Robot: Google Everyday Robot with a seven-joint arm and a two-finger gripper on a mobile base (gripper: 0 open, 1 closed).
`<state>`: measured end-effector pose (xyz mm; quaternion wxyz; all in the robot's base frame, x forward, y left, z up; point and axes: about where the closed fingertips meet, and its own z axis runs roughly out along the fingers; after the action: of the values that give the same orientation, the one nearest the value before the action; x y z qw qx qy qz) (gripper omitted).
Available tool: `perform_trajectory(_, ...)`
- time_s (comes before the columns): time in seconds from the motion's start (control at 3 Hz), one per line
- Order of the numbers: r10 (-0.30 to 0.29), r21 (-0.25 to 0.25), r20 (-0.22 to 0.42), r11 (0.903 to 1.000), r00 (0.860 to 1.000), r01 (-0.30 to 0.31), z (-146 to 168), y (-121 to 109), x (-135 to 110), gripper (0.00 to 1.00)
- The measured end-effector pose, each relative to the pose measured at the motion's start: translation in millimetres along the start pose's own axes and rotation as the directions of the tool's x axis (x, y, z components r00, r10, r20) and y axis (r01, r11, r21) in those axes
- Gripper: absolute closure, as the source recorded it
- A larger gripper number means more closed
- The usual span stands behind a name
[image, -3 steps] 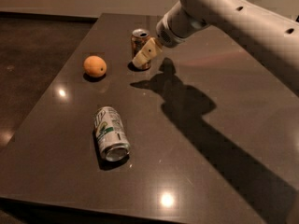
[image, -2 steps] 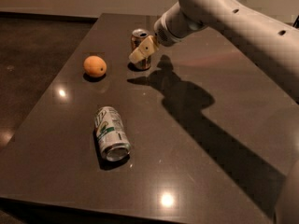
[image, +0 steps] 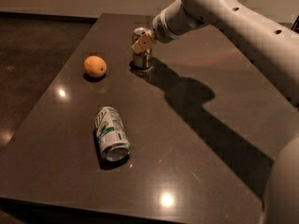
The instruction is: Knock orange can over
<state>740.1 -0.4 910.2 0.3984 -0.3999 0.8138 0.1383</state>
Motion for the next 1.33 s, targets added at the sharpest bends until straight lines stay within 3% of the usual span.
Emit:
perform_trajectory(0.33,-0.005,-0.035,0.027,0.9994,1.000,0.006,-8.3,2.4,-7.2,0.62)
perform_trajectory(0.67,-0.050,-0.044,0.005,0.9978,0.999,0.050,-32.7,-2.2,-15.9,0.87)
perform_trajectory(1.0,-0.133,-0.020,-0.091,0.9911,0.987,0.132,-62.4,-10.4,-24.9,1.00)
perform_trajectory(1.33,-0.233,-0.036,-0.252,0.9721,0.939,0.232,-81.6,-11.0,-11.3,1.00)
